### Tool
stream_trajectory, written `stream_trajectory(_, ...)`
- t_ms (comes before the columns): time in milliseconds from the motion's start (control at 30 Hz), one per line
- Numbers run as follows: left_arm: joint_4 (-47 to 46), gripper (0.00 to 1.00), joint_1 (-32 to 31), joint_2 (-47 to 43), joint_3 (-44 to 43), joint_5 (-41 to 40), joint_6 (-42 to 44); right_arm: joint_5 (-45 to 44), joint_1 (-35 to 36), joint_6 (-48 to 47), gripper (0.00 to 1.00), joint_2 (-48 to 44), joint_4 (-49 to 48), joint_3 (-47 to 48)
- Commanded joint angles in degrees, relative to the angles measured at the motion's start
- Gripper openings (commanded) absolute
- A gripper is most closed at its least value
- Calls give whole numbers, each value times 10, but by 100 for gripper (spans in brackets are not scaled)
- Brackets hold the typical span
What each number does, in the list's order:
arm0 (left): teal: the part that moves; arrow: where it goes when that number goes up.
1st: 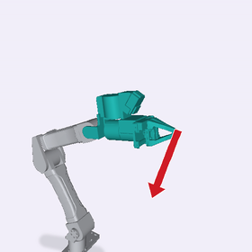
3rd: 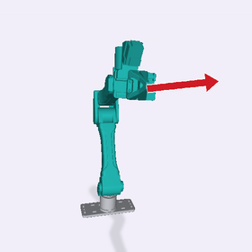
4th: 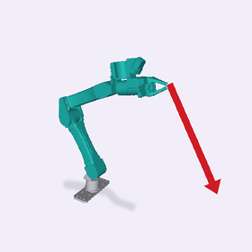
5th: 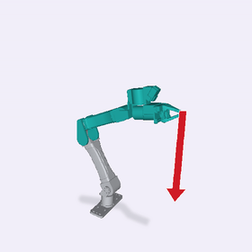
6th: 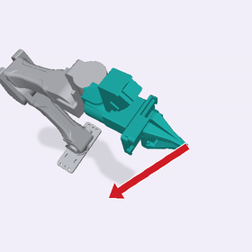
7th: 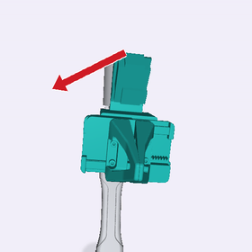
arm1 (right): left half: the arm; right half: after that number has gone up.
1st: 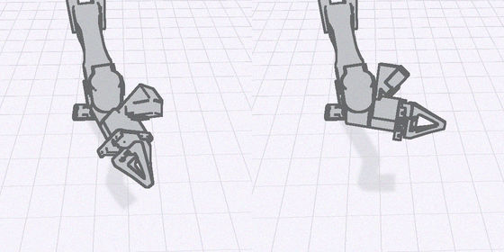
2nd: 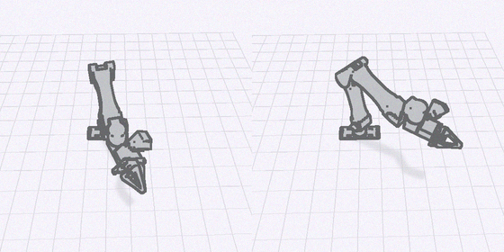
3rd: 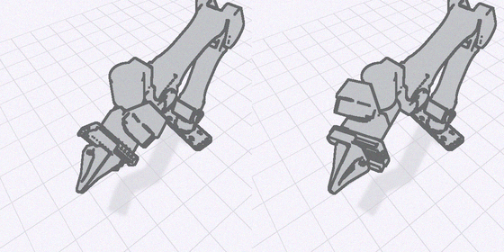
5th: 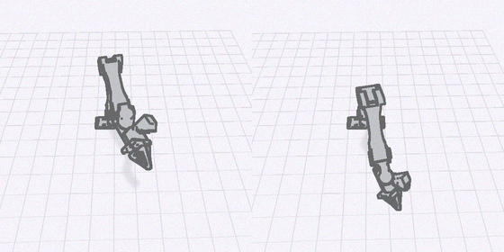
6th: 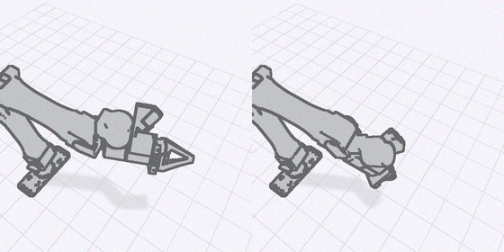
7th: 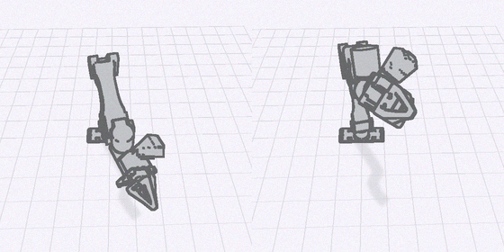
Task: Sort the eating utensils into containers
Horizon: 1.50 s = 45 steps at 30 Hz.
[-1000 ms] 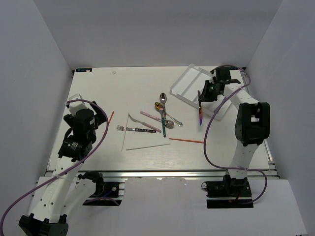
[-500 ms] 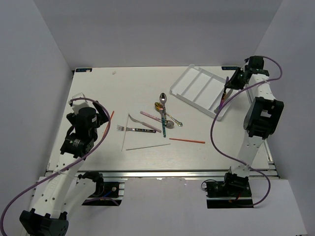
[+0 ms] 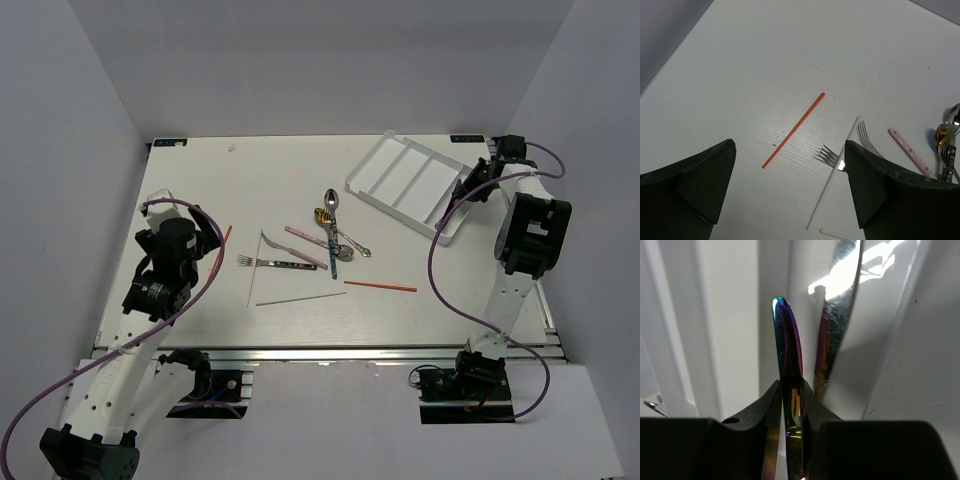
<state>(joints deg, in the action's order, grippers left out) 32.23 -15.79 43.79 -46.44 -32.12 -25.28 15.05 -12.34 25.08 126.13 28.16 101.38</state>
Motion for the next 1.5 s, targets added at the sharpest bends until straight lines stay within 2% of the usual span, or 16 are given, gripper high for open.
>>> stream_trajectory(0,-6,98,3,-5,2,4,6,-36,-2,34,0,-53,-61,-22)
stream_trajectory(200,-6,98,3,-5,2,3,5,-49,-6,39,0,-46,-57,-18)
stream_trajectory(267,-6,98,3,-5,2,3,5,-45,-6,39,15,-45,-50,-11)
stream_trajectory(300,-5,98,3,-5,2,2,5,-47,-6,39,28,-47,-49,-10)
stream_trajectory(400,-5,98,3,-5,2,1,5,-52,-7,42,53,-47,-42,4)
stream_trajectory(433,-5,98,3,-5,2,1,5,-50,-7,42,56,-47,-31,10)
stream_trajectory(700,-5,98,2,-2,2,-1,5,-40,1,29,60,-76,-3,54)
stream_trajectory(800,-4,98,2,1,1,-4,5,-36,34,-16,61,-112,7,25)
stream_trajectory(833,-4,98,3,2,0,-5,5,-26,59,-31,65,-126,6,12)
stream_trajectory(933,-4,98,3,4,0,-6,5,-29,132,-96,66,-181,-6,-53)
stream_trajectory(1000,-4,98,3,6,0,-7,5,-38,184,-139,89,-212,-14,-92)
stream_trajectory(1100,-4,98,3,8,-1,-9,5,-55,285,-165,89,-234,-41,-137)
stream_trajectory(1200,-4,98,3,8,1,-10,5,-93,350,-148,89,-235,-70,-156)
stream_trajectory(1300,-2,98,3,8,0,-11,5,-144,400,-109,82,-218,-77,-154)
stream_trajectory(1333,-2,98,2,7,0,-12,5,-183,410,-82,71,-206,-71,-146)
stream_trajectory(1467,-1,98,3,7,0,-13,5,-223,449,-60,51,-172,-75,-132)
